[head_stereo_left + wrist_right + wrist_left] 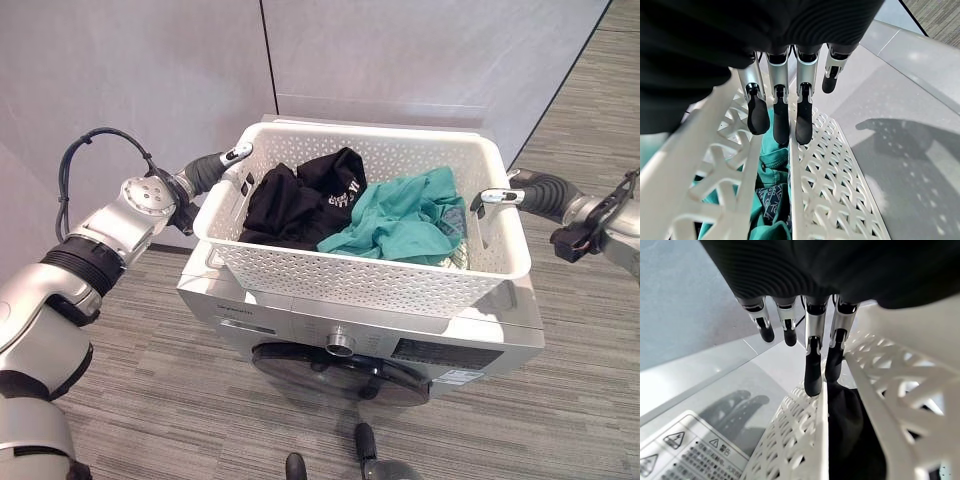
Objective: Grab the laundry basket,head to the washer,open it,put in the laundry and shut it.
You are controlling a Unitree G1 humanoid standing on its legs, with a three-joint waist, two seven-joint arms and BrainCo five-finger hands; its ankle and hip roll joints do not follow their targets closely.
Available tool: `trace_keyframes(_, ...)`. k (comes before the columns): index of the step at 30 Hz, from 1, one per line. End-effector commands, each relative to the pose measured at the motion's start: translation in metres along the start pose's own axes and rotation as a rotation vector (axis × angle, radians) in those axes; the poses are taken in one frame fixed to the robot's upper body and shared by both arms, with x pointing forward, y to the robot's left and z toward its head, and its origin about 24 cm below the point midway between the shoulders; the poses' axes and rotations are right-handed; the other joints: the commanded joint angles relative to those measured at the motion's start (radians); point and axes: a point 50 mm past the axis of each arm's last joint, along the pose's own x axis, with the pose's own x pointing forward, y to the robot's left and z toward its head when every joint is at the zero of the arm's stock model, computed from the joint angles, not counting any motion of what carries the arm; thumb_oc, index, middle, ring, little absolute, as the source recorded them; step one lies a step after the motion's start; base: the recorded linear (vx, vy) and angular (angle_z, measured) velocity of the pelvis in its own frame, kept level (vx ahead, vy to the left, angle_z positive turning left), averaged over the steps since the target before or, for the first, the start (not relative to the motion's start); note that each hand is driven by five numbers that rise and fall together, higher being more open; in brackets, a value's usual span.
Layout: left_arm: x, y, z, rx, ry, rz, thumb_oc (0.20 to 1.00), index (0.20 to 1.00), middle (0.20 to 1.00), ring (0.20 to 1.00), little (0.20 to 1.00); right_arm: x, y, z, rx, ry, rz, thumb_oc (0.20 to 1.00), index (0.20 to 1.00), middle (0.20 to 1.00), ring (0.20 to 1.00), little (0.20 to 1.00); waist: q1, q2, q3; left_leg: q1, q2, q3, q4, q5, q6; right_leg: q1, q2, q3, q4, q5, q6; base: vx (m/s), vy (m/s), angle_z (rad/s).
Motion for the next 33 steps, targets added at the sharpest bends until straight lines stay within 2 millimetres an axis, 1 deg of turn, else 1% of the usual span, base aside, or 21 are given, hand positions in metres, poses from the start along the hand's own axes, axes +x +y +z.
trace_keyframes(1,0.015,-0.015,0.026,0.062,-0.080,-0.055,1.000,1.000,1.000,1.000,1.000,-0.004,-0.006,0.027,-0.057,-0.092,-0.012,1.000,1.000,1.000,1.000,1.000,0.025,-0.001,0.033,0.024,0.010,-0.007,0.004,-0.012,-0.031,0.050,0.005,-0.055,0.000,-0.042,0.091,0.00,0.000,0.00)
trace_keyframes(3,0.015,-0.015,0.026,0.062,-0.080,-0.055,1.000,1.000,1.000,1.000,1.000,-0.004,-0.006,0.027,-0.057,-0.092,-0.012,1.000,1.000,1.000,1.000,1.000,0.025,-0.001,0.033,0.024,0.010,-0.007,0.004,-0.012,-0.031,0.050,0.005,-0.055,0.000,-0.042,0.091,0.00,0.000,0.00)
trace_keyframes(4,0.023,-0.019,0.021,0.141,-0.025,-0.035,1.000,1.000,1.000,1.000,1.000,-0.009,-0.019,0.026,-0.106,-0.039,-0.074,1.000,1.000,1.000,1.000,1.000,0.030,-0.004,0.032,0.018,0.007,-0.025,0.004,-0.012,-0.028,0.056,0.000,-0.070,0.000,-0.045,0.088,-0.04,-0.017,0.02)
trace_keyframes(5,0.026,-0.021,0.023,0.162,-0.025,-0.031,1.000,1.000,1.000,1.000,1.000,-0.012,-0.023,0.024,-0.130,-0.021,-0.098,1.000,1.000,1.000,1.000,1.000,0.029,-0.005,0.032,0.018,0.006,-0.033,0.004,-0.014,-0.026,0.059,-0.001,-0.076,0.000,-0.046,0.088,-0.10,-0.016,0.08)
trace_keyframes(6,0.021,-0.006,0.001,0.276,0.102,0.048,1.000,1.000,1.000,1.000,1.000,-0.039,-0.046,0.004,-0.070,0.027,-0.242,1.000,1.000,1.000,1.000,1.000,0.006,0.006,0.032,0.026,0.006,-0.040,0.004,-0.026,-0.019,0.072,-0.001,-0.087,0.000,-0.054,0.088,-0.08,-0.010,0.18)
trace_keyframes(7,0.023,-0.007,0.003,0.300,0.107,0.041,1.000,1.000,1.000,1.000,1.000,-0.047,-0.047,-0.003,-0.053,0.041,-0.260,1.000,1.000,1.000,1.000,1.000,0.019,-0.003,0.027,0.024,0.005,-0.041,0.004,-0.023,-0.019,0.071,-0.003,-0.089,0.000,-0.053,0.087,-0.08,-0.007,0.26)
trace_keyframes(10,0.021,0.001,0.003,0.358,0.135,0.059,1.000,1.000,1.000,1.000,1.000,-0.057,-0.050,-0.009,-0.038,0.050,-0.287,1.000,1.000,1.000,1.000,1.000,0.025,-0.008,0.021,0.027,0.004,-0.044,0.004,-0.024,-0.018,0.075,-0.001,-0.088,0.000,-0.056,0.086,-0.01,-0.026,0.21)
trace_keyframes(12,0.019,0.012,0.010,0.478,0.155,0.103,1.000,1.000,1.000,1.000,1.000,-0.065,-0.055,-0.014,-0.038,0.064,-0.320,1.000,1.000,1.000,1.000,1.000,0.022,-0.007,0.018,0.029,0.004,-0.047,0.004,-0.025,-0.018,0.079,0.000,-0.091,0.000,-0.058,0.085,0.00,-0.023,-0.09)
trace_keyframes(13,0.019,0.019,0.015,0.583,0.179,0.137,1.000,1.000,1.000,1.000,1.000,-0.071,-0.061,-0.016,-0.071,0.087,-0.367,1.000,1.000,1.000,1.000,1.000,0.021,-0.006,0.017,0.029,0.003,-0.051,0.004,-0.027,-0.017,0.080,-0.001,-0.093,0.000,-0.060,0.084,0.00,0.000,0.00)
trace_keyframes(14,0.019,0.019,0.015,0.583,0.179,0.137,1.000,1.000,1.000,1.000,1.000,-0.071,-0.061,-0.016,-0.071,0.087,-0.367,1.000,1.000,1.000,1.000,1.000,0.021,-0.006,0.017,0.029,0.003,-0.051,0.004,-0.027,-0.017,0.080,-0.001,-0.093,0.000,-0.060,0.084,0.00,0.000,0.00)
trace_keyframes(15,0.023,0.017,0.024,0.621,0.167,0.155,1.000,1.000,1.000,1.000,1.000,-0.073,-0.066,-0.016,-0.117,0.107,-0.416,1.000,1.000,1.000,1.000,1.000,0.024,-0.004,0.019,0.028,0.003,-0.052,0.004,-0.027,-0.017,0.080,-0.001,-0.095,0.000,-0.061,0.084,0.00,0.000,0.00)
trace_keyframes(16,0.023,0.017,0.023,0.621,0.168,0.156,1.000,1.000,1.000,1.000,1.000,-0.072,-0.067,-0.016,-0.119,0.107,-0.415,1.000,1.000,1.000,1.000,1.000,0.023,-0.004,0.020,0.028,0.003,-0.051,0.004,-0.027,-0.017,0.080,-0.001,-0.095,0.000,-0.061,0.084,-0.04,-0.009,0.00)
trace_keyframes(18,0.025,0.017,0.026,0.657,0.178,0.164,1.000,1.000,1.000,1.000,1.000,-0.068,-0.075,-0.009,-0.204,0.132,-0.471,1.000,1.000,1.000,1.000,1.000,0.025,0.001,0.021,0.027,0.003,-0.048,0.004,-0.028,-0.017,0.078,-0.001,-0.093,0.000,-0.061,0.085,-0.02,-0.001,0.00)
trace_keyframes(19,0.027,0.019,0.032,0.703,0.187,0.198,1.000,1.000,1.000,1.000,1.000,-0.057,-0.078,-0.006,-0.210,0.126,-0.505,1.000,1.000,1.000,1.000,1.000,0.026,0.009,0.022,0.028,0.002,-0.047,0.004,-0.028,-0.015,0.078,-0.002,-0.092,0.000,-0.060,0.083,0.00,0.000,0.00)
trace_keyframes(20,0.027,0.023,0.033,0.744,0.203,0.226,1.000,1.000,1.000,1.000,1.000,-0.048,-0.076,-0.001,-0.212,0.107,-0.506,1.000,1.000,1.000,1.000,1.000,0.019,0.016,0.024,0.029,0.003,-0.044,0.004,-0.027,-0.015,0.079,0.000,-0.089,0.000,-0.059,0.082,0.00,0.000,0.00)
trace_keyframes(24,0.027,0.030,0.033,0.792,0.242,0.268,1.000,1.000,1.000,1.000,1.000,-0.037,-0.074,0.008,-0.243,0.076,-0.513,1.000,1.000,1.000,1.000,1.000,0.013,0.020,0.023,0.031,0.005,-0.040,0.004,-0.028,-0.015,0.079,0.002,-0.085,0.000,-0.061,0.080,0.00,0.000,0.00)
trace_keyframes(27,0.025,0.043,0.041,0.914,0.282,0.323,1.000,1.000,1.000,1.000,1.000,-0.029,-0.071,0.015,-0.263,0.041,-0.533,1.000,1.000,1.000,1.000,1.000,0.003,0.025,0.015,0.036,0.009,-0.031,0.004,-0.028,-0.018,0.082,0.006,-0.081,0.000,-0.063,0.080,0.00,-0.005,-0.04)
trace_keyframes(29,0.017,0.055,0.031,0.901,0.332,0.353,1.000,1.000,1.000,1.000,1.000,-0.021,-0.071,0.016,-0.247,0.025,-0.553,1.000,1.000,1.000,1.000,1.000,0.001,0.026,0.008,0.046,0.010,-0.023,0.004,-0.030,-0.018,0.088,0.006,-0.082,0.000,-0.065,0.079,0.00,-0.004,-0.12)
trace_keyframes(30,0.013,0.060,0.027,0.884,0.344,0.366,1.000,1.000,1.000,1.000,1.000,-0.021,-0.072,0.013,-0.243,0.036,-0.562,1.000,1.000,1.000,1.000,1.000,0.003,0.026,0.004,0.050,0.010,-0.022,0.004,-0.031,-0.018,0.093,0.006,-0.084,0.000,-0.066,0.079,0.02,-0.012,-0.18)
trace_keyframes(31,-0.001,0.075,0.017,0.835,0.361,0.410,1.000,1.000,1.000,1.000,1.000,-0.025,-0.074,0.009,-0.240,0.035,-0.601,1.000,1.000,1.000,1.000,1.000,0.009,0.027,-0.008,0.063,0.010,-0.024,0.004,-0.036,-0.016,0.107,0.006,-0.089,0.000,-0.073,0.077,0.02,-0.011,-0.17)
trace_keyframes(33,-0.010,0.082,0.010,0.795,0.370,0.438,1.000,1.000,1.000,1.000,1.000,-0.027,-0.074,0.008,-0.255,0.029,-0.629,1.000,1.000,1.000,1.000,1.000,0.018,0.024,-0.019,0.070,0.009,-0.029,0.004,-0.038,-0.014,0.119,0.007,-0.095,0.000,-0.081,0.074,0.02,-0.004,-0.02)
